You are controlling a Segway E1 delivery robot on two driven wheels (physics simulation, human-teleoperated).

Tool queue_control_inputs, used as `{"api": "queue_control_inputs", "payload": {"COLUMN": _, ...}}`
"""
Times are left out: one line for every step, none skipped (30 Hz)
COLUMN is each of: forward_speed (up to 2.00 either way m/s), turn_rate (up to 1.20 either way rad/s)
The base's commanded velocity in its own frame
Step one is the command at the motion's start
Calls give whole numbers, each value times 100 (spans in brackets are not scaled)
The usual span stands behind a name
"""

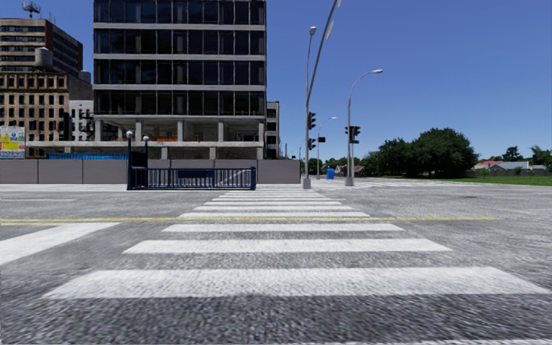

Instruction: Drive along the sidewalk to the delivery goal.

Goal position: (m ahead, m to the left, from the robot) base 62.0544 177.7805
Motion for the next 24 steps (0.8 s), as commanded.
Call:
{"api": "queue_control_inputs", "payload": {"forward_speed": 191, "turn_rate": 0}}
{"api": "queue_control_inputs", "payload": {"forward_speed": 191, "turn_rate": 0}}
{"api": "queue_control_inputs", "payload": {"forward_speed": 191, "turn_rate": 0}}
{"api": "queue_control_inputs", "payload": {"forward_speed": 191, "turn_rate": 0}}
{"api": "queue_control_inputs", "payload": {"forward_speed": 191, "turn_rate": 0}}
{"api": "queue_control_inputs", "payload": {"forward_speed": 191, "turn_rate": 0}}
{"api": "queue_control_inputs", "payload": {"forward_speed": 191, "turn_rate": 0}}
{"api": "queue_control_inputs", "payload": {"forward_speed": 191, "turn_rate": 0}}
{"api": "queue_control_inputs", "payload": {"forward_speed": 191, "turn_rate": 0}}
{"api": "queue_control_inputs", "payload": {"forward_speed": 191, "turn_rate": 0}}
{"api": "queue_control_inputs", "payload": {"forward_speed": 191, "turn_rate": 0}}
{"api": "queue_control_inputs", "payload": {"forward_speed": 191, "turn_rate": 0}}
{"api": "queue_control_inputs", "payload": {"forward_speed": 191, "turn_rate": 0}}
{"api": "queue_control_inputs", "payload": {"forward_speed": 191, "turn_rate": 0}}
{"api": "queue_control_inputs", "payload": {"forward_speed": 191, "turn_rate": 0}}
{"api": "queue_control_inputs", "payload": {"forward_speed": 191, "turn_rate": 0}}
{"api": "queue_control_inputs", "payload": {"forward_speed": 191, "turn_rate": 0}}
{"api": "queue_control_inputs", "payload": {"forward_speed": 191, "turn_rate": 0}}
{"api": "queue_control_inputs", "payload": {"forward_speed": 191, "turn_rate": 0}}
{"api": "queue_control_inputs", "payload": {"forward_speed": 191, "turn_rate": 0}}
{"api": "queue_control_inputs", "payload": {"forward_speed": 191, "turn_rate": 0}}
{"api": "queue_control_inputs", "payload": {"forward_speed": 191, "turn_rate": 0}}
{"api": "queue_control_inputs", "payload": {"forward_speed": 191, "turn_rate": 0}}
{"api": "queue_control_inputs", "payload": {"forward_speed": 191, "turn_rate": 0}}
